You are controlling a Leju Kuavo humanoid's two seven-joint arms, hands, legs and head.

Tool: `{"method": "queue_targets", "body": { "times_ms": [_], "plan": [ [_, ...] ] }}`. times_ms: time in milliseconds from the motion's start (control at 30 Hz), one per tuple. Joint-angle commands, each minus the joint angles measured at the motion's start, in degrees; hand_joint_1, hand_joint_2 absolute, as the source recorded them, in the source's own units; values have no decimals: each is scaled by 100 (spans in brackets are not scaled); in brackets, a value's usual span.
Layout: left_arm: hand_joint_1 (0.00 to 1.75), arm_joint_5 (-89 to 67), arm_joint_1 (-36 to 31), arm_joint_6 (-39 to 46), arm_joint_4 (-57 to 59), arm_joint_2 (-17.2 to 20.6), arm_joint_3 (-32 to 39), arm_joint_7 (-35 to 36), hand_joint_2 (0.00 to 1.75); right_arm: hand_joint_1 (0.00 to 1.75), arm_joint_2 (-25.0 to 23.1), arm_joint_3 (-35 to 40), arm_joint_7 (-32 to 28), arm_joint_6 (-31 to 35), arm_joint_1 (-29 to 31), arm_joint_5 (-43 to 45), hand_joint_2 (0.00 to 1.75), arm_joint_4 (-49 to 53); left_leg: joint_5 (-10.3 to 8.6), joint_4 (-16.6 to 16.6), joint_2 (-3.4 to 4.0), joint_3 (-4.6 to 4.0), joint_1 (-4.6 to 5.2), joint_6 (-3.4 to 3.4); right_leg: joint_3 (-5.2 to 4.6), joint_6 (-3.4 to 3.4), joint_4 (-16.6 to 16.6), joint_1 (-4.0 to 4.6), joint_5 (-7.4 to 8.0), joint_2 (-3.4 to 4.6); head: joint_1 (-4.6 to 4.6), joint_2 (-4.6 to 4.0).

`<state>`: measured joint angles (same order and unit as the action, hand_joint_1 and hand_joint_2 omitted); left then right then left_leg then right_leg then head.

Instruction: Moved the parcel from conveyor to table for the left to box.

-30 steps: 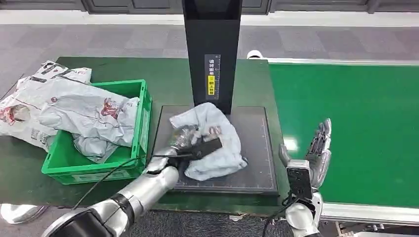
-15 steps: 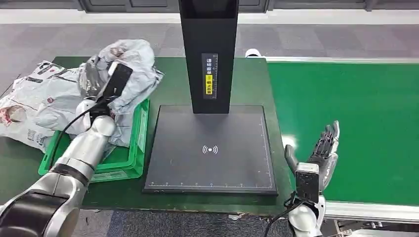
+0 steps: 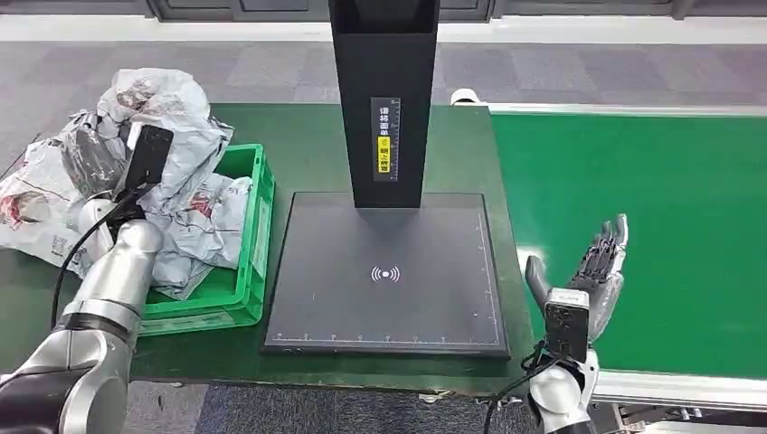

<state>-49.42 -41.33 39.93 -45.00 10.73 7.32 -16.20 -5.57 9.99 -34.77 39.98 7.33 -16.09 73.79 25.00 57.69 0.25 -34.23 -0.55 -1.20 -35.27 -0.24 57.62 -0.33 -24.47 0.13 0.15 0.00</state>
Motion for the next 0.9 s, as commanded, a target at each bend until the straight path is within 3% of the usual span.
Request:
{"method": "queue_targets", "body": {
  "times_ms": [33, 133, 200, 233, 267, 300, 367, 467, 900],
  "plan": [
    [175, -2084, -114, 7, 460, -47, 495, 982, 175, 0, -7, -249, 13, -56, 201, 57, 175, -269, -1, -12, -5, 14, 1, 6, 17, 4, -13, -1, 0, -5, 0, 0],
    [175, -2986, -557, -690, 2003, 131, -252, 1937, 175, 0, -25, -253, 96, -147, 241, 6, 175, -340, -1, -8, -6, 10, 2, 4, 12, 2, -6, -2, -2, -6, 0, 0],
    [175, -2974, -603, -1637, 2404, 56, -472, 1931, 175, 0, -11, -295, 109, -202, 271, -10, 175, -376, -2, -8, -10, 12, 4, 3, 13, 2, -5, -4, -3, -10, 0, 0],
    [134, -3230, -586, -2631, 2613, 79, -770, 2193, 175, 0, -16, -305, 127, -313, 357, -67, 175, -471, -5, -15, -16, 19, 6, 4, 20, 2, -10, -5, -2, -16, 0, 0],
    [2, -3024, -524, -3067, 2639, 45, -661, 2068, 175, 0, -27, -323, 138, -377, 396, -102, 175, -509, -5, -16, -19, 20, 6, 5, 22, 2, -12, -5, -2, -19, 0, 0],
    [0, -3118, -469, -3518, 2714, 59, -878, 1840, 175, 0, -39, -350, 179, -467, 419, -146, 175, -515, -4, -11, -11, 14, 5, 3, 13, 2, -8, -5, -1, -11, 0, 0],
    [0, -2960, -414, -3681, 2723, -7, -924, 1241, 175, 0, -19, -406, 206, -487, 342, -209, 175, -341, -8, -22, -7, 22, 6, 5, 21, 3, -20, -8, 4, -8, -2, 0],
    [0, -2775, -421, -3999, 2664, -85, -928, 904, 175, 0, 31, -467, 333, -546, 271, -289, 175, -151, -3, -15, -8, 18, 0, 7, 19, 5, -21, -5, 2, -8, 0, 0],
    [0, -2750, -430, -4119, 2561, -95, -1018, 966, 175, 0, 13, -512, 436, -602, 119, -375, 175, 84, -6, -7, -22, 7, 6, 4, 11, 4, -9, -6, 0, -22, 0, 0]
  ]
}}
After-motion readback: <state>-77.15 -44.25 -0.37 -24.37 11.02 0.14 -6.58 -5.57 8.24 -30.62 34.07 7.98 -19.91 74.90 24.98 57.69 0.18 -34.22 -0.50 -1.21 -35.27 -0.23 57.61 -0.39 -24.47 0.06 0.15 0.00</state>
